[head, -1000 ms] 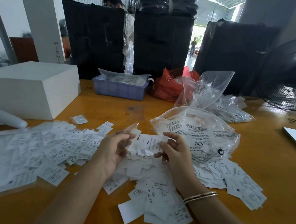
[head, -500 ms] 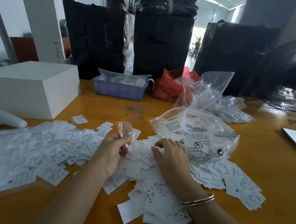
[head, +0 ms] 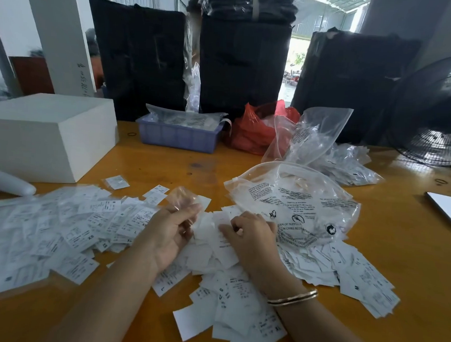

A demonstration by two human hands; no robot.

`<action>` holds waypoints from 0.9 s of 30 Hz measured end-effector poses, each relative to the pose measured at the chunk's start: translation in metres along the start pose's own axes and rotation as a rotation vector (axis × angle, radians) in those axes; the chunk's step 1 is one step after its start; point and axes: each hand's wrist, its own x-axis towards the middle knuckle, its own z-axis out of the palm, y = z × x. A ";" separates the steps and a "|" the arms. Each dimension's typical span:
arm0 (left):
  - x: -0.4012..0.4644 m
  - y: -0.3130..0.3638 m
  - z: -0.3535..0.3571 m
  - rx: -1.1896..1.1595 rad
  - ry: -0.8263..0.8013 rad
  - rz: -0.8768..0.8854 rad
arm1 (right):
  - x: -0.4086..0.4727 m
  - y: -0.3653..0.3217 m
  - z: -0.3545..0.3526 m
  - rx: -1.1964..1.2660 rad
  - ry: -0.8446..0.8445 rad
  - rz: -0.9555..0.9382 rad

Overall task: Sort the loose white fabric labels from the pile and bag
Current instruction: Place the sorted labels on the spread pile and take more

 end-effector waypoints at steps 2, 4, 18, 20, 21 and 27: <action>0.000 -0.001 0.000 -0.008 -0.005 -0.001 | -0.002 0.002 -0.002 -0.059 0.032 -0.040; -0.001 0.000 0.000 -0.034 -0.008 0.001 | -0.003 0.000 -0.005 0.089 0.085 -0.030; -0.003 -0.008 0.008 -0.129 0.007 0.040 | -0.016 -0.017 -0.018 1.278 0.062 0.341; -0.004 -0.010 0.010 -0.128 -0.013 0.029 | -0.017 -0.017 -0.013 1.059 0.052 0.275; -0.003 -0.010 0.010 -0.136 -0.030 0.028 | -0.017 -0.017 -0.012 0.983 0.054 0.237; -0.001 -0.010 0.009 -0.242 -0.071 0.036 | -0.018 -0.017 -0.013 1.029 0.063 0.144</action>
